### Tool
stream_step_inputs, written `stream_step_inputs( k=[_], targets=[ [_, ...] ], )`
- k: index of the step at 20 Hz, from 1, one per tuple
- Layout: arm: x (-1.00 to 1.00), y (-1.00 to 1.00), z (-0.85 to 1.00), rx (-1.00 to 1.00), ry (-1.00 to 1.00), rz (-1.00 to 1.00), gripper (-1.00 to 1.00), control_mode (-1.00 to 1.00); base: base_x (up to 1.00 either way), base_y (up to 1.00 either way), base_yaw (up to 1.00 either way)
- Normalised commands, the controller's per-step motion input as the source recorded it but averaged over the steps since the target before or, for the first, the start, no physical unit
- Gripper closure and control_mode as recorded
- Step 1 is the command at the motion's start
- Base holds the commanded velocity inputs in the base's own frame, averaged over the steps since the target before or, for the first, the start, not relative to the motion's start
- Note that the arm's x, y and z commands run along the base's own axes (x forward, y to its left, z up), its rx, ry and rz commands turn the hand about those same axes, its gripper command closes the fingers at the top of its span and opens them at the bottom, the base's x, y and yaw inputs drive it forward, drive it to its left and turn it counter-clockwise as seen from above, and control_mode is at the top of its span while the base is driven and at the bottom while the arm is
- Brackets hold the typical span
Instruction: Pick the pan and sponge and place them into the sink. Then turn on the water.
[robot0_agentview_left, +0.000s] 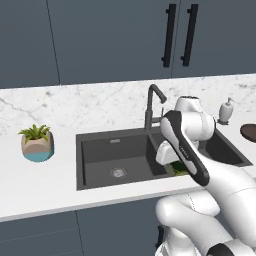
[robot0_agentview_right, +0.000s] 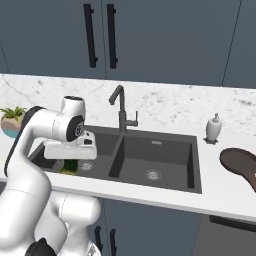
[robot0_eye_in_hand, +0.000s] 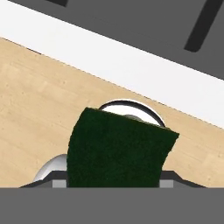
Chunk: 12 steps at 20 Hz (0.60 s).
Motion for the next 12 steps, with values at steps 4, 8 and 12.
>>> stream_step_inputs(
  k=[4,8,12],
  targets=[
    [0.00,0.00,0.00,0.00,0.00,0.00,1.00,-1.00,0.00,0.00,0.00],
    [-0.01,-0.05,0.00,0.00,0.00,0.00,1.00,1.00,-0.06,-0.13,0.00],
    [0.00,0.00,0.00,0.00,0.00,0.00,1.00,1.00,-0.38,-0.92,-0.05]
  ],
)
